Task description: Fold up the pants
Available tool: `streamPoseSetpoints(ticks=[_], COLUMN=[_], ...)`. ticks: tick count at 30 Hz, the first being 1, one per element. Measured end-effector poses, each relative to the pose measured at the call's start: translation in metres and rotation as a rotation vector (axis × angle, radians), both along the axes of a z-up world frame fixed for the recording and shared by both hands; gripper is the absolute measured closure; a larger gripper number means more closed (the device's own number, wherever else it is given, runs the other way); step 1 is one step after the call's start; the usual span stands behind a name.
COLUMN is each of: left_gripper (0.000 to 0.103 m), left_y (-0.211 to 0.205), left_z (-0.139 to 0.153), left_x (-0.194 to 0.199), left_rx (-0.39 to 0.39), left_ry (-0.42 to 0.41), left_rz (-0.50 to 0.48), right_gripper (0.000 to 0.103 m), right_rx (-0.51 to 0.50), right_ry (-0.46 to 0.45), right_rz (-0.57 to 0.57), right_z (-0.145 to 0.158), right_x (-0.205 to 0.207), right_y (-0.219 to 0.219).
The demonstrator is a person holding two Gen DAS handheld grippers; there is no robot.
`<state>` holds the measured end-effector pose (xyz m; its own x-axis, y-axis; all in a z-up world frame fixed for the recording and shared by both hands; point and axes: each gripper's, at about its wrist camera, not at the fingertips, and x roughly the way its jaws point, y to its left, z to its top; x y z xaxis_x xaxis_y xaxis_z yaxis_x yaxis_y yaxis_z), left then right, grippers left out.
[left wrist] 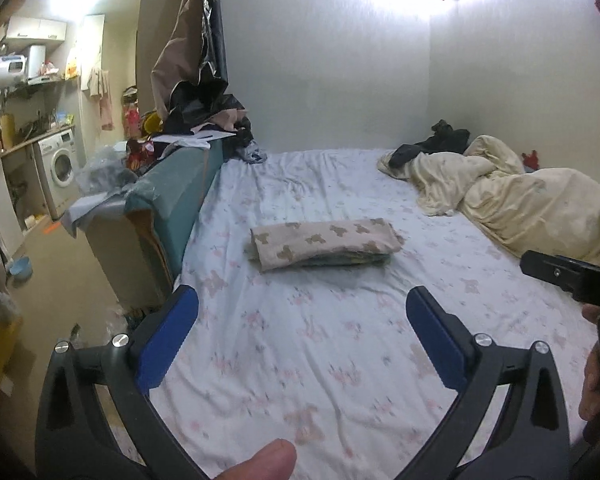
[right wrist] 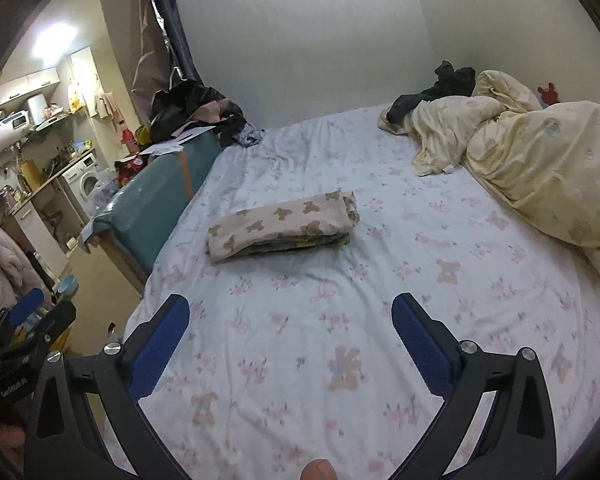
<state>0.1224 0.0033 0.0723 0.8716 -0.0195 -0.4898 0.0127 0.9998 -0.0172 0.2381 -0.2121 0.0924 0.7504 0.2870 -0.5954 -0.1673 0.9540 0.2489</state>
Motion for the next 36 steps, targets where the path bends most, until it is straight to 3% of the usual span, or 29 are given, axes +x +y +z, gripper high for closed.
streamPoseSetpoints(ticks=[5, 9, 14, 20, 28, 36], left_gripper=[0.001, 0.001, 0.001, 0.001, 0.001, 0.001], left_y=[0.003, -0.001, -0.008, -0.024, -0.026, -0.030], left_z=[-0.004, -0.024, -0.035, -0.042, -0.062, -0.059], left_x=[-0.039, -0.061, -0.091, -0.112, -0.105, -0.107], left_rx=[-0.018, 0.037, 0.018, 0.060, 0.025, 0.039], left_ry=[0.016, 0.098, 0.067, 0.010, 0.077, 0.042], left_rz=[0.024, 0.018, 0.015, -0.009, -0.012, -0.012], right_gripper=[0.000, 0.000, 0.000, 0.000, 0.000, 0.000], right_rx=[-0.022, -0.044, -0.076, -0.058, -0.101, -0.084], right_ry=[-0.032, -0.080, -0.105, -0.112, -0.125, -0.105], right_rz=[0.002, 0.050, 0.020, -0.035, -0.092, -0.099], right_z=[0.008, 0.001, -0.021, -0.040, -0.056, -0.062], right_x=[-0.048, -0.092, -0.128, -0.141, -0.144, -0.139], right_y=[0.001, 0.003, 0.002, -0.005, -0.004, -0.004])
